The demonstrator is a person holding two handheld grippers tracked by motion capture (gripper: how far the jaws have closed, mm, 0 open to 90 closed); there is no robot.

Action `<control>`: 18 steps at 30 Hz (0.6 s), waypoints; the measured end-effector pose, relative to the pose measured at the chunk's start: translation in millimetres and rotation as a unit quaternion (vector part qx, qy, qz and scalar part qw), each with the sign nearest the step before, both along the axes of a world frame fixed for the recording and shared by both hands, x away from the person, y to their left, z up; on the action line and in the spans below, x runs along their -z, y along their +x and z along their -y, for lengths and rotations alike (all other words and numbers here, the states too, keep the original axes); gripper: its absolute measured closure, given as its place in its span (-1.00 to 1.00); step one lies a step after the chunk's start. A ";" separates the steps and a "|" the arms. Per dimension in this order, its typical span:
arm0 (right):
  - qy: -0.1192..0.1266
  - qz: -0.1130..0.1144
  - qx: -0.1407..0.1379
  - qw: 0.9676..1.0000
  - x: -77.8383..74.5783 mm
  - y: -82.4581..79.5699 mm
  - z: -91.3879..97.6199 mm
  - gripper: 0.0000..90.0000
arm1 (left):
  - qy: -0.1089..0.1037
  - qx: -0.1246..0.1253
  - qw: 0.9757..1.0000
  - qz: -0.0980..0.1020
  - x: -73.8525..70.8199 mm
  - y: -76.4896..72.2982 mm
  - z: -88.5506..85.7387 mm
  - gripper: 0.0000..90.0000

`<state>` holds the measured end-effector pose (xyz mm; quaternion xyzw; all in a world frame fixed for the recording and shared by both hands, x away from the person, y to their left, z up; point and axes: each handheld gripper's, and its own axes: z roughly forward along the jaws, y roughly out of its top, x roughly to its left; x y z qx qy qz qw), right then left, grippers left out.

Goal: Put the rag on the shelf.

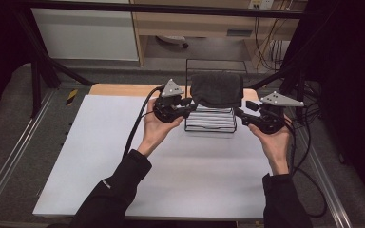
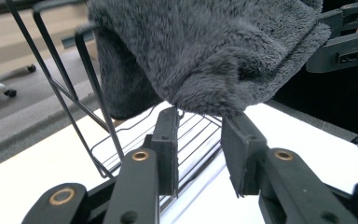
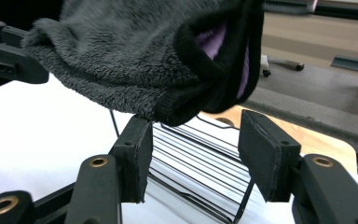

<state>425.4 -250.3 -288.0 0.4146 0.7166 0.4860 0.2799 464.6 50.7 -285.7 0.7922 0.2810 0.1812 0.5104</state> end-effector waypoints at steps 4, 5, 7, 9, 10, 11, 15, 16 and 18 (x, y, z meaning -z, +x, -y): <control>0.002 -0.007 0.011 1.000 12.6 10.3 1.9 -0.06 | 0.009 -0.011 1.000 -0.014 10.7 9.9 3.9 0.44; 0.003 -0.007 0.012 1.000 15.8 12.9 2.5 -0.07 | 0.011 -0.015 1.000 -0.019 13.5 12.5 4.4 0.42; 0.002 -0.010 0.019 1.000 22.9 17.9 3.4 -0.16 | 0.014 -0.018 0.999 -0.027 18.7 15.9 4.6 0.37; 0.006 -0.011 0.022 1.000 30.3 21.0 5.5 -0.26 | 0.018 -0.019 0.999 -0.032 22.6 16.1 3.6 0.31; 0.012 -0.013 0.023 1.000 33.4 21.2 6.5 -0.31 | 0.019 -0.020 0.999 -0.034 24.3 15.5 2.5 0.27; 0.017 -0.015 0.024 0.999 35.7 20.4 7.1 -0.35 | 0.023 -0.020 0.999 -0.038 25.6 15.2 1.0 0.23; 0.024 -0.014 0.016 0.999 34.8 13.1 6.8 -0.51 | 0.028 -0.028 0.998 -0.052 26.7 13.0 -6.3 0.05; 0.025 -0.011 0.012 1.000 32.2 10.6 6.5 -0.54 | 0.029 -0.028 0.998 -0.053 25.9 11.8 -8.6 -0.01; 0.032 -0.011 0.002 0.999 25.9 6.0 5.2 -0.65 | 0.031 -0.028 0.998 -0.051 23.6 8.7 -13.8 -0.11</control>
